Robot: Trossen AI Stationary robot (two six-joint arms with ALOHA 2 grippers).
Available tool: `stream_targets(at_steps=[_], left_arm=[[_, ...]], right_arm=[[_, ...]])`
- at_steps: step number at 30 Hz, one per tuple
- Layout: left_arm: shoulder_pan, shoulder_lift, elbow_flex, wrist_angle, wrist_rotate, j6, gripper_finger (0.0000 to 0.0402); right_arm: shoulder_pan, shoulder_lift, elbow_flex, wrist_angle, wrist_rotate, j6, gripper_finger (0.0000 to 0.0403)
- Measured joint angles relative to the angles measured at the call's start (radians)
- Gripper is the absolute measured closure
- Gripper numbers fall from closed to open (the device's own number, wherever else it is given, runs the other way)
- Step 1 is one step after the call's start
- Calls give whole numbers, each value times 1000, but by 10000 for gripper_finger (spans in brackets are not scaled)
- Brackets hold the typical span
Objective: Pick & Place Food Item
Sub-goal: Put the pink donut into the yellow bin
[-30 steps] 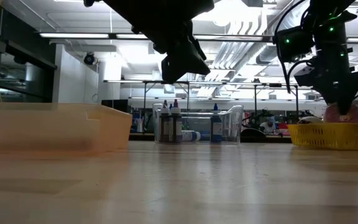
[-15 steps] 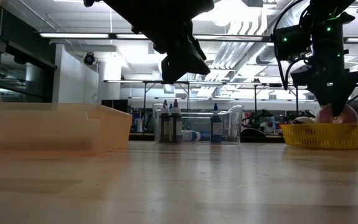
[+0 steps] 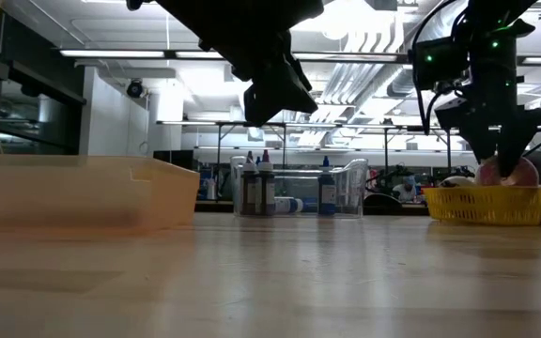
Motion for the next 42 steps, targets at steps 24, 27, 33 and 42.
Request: stream_targets(at_steps=[24,27,33,42], left_arm=[[0,0,0,0,0,0,214],[0,0,0,0,0,0,214],[0,0,0,0,0,0,214],[0,0,0,0,0,0,214]], right_arm=[[0,-2,0,169,83,25,191],[0,-2,0,169,82,28,191],[0,-6,0,166,79,51,191],[3,-16,57,145,75,106,191]])
